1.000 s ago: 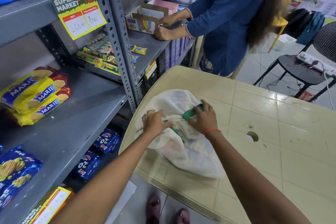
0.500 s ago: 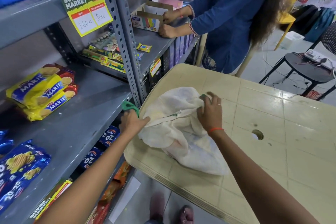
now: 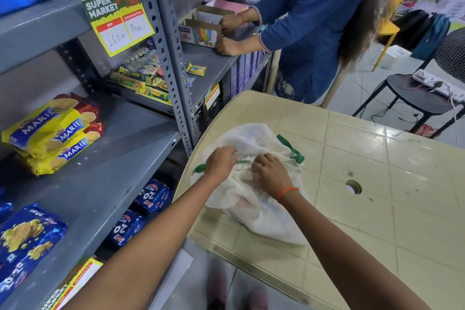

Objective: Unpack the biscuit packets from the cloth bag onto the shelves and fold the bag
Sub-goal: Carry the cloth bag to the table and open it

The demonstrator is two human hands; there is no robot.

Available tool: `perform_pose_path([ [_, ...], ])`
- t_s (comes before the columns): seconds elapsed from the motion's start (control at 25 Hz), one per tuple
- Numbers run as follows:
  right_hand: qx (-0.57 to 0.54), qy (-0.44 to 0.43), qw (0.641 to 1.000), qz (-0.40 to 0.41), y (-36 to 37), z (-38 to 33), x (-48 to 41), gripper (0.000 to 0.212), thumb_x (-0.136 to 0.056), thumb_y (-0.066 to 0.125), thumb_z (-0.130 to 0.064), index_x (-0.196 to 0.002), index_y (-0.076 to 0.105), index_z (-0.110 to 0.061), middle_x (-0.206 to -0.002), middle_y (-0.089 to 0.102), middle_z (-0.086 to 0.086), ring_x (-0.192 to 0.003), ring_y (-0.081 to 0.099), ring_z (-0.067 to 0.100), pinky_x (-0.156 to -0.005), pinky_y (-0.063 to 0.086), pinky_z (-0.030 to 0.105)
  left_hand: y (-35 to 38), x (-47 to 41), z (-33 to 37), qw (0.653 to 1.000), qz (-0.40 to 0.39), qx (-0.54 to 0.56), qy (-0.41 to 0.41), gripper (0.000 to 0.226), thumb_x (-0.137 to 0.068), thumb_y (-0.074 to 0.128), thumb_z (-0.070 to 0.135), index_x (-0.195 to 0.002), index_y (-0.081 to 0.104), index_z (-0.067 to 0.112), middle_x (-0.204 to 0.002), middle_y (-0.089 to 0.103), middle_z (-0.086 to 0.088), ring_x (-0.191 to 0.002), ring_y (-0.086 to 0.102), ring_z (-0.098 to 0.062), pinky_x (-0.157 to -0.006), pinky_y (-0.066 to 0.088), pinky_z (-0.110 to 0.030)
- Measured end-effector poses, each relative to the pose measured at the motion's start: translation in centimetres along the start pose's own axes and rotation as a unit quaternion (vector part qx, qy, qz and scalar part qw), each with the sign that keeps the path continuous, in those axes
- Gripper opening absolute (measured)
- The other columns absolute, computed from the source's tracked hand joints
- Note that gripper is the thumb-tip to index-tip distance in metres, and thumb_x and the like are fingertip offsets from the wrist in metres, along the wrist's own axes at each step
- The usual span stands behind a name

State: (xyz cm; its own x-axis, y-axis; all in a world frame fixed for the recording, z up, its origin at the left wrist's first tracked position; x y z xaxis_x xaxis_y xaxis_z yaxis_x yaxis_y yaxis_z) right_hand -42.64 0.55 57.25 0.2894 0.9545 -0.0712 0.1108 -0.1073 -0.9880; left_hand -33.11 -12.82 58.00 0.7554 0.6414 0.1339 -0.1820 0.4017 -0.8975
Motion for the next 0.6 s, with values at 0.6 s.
perform_pose_path([
  [0.6,0.014,0.007,1.0,-0.003,1.3,2.4,6.8,0.036,-0.073,0.074,-0.035,-0.094,0.067,-0.007,-0.099,0.065,0.013,-0.088,0.061,0.031,-0.069,0.054,0.038,2.7,0.6,1.9,0.974,-0.184,-0.059,0.117,0.051,-0.068,0.058,0.074,-0.078,0.063,0.024,-0.09,0.067,0.007,-0.095,0.054,-0.019,-0.092,0.038,-0.042],
])
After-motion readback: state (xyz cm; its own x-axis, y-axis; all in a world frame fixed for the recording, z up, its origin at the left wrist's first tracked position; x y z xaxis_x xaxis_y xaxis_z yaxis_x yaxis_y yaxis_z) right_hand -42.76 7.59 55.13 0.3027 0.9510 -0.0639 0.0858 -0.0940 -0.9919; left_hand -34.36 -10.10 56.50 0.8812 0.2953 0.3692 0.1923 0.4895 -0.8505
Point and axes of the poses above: each hand's wrist, its own x-axis away from the middle knuckle, its own y-axis out of the palm, z = x × y, the point moved 1 cm from there along -x, towards the middle knuckle
